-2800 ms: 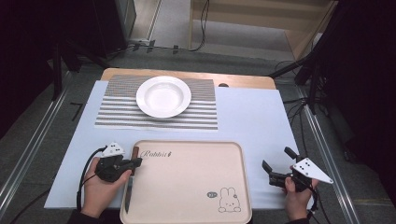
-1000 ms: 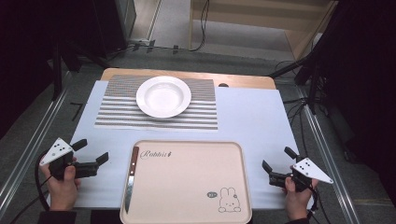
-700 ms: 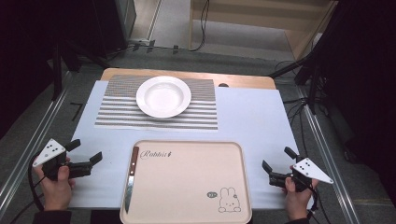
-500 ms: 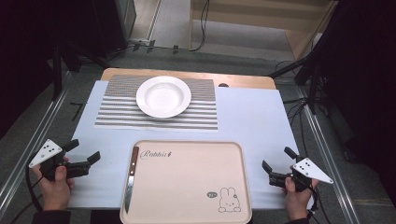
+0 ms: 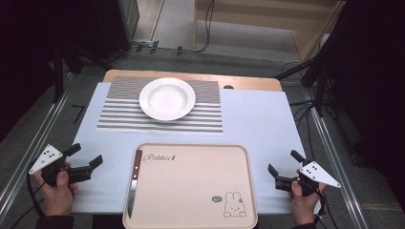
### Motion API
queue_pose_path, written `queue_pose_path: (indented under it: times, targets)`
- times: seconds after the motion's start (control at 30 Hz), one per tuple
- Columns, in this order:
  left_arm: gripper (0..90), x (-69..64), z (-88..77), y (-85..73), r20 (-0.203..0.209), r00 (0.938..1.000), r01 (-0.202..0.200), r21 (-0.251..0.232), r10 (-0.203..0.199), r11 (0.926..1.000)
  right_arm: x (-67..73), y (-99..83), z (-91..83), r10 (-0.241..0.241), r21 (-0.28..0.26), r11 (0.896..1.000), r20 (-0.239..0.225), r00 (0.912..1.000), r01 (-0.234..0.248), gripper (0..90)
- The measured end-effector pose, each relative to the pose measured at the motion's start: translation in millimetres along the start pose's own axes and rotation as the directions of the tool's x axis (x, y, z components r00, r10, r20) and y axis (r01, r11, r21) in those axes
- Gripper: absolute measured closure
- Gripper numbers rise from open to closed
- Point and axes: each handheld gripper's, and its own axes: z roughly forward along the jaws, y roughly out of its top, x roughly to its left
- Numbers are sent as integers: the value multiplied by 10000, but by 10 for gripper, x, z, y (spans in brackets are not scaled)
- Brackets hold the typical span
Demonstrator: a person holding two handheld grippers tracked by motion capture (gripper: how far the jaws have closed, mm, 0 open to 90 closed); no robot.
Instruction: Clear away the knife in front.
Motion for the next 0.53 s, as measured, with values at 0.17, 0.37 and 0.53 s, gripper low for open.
queue_pose_path:
  times: [0.17, 0.37, 0.53]
  targets:
    - [0, -10, 15, 0, -17, 10000, -17, 82, 17, 10000, 2, 0, 1, -7, 22, 10000, 19, 10000, 7, 0]
    - [0, -12, 19, -1, -33, 10000, -36, 123, 37, 9999, 2, 0, 1, -6, 23, 10000, 16, 10000, 6, 0]
    - [0, -11, 22, 0, -51, 10000, -9, 132, 10, 9999, 1, 0, 1, 3, 12, 10000, 11, 10000, -3, 0]
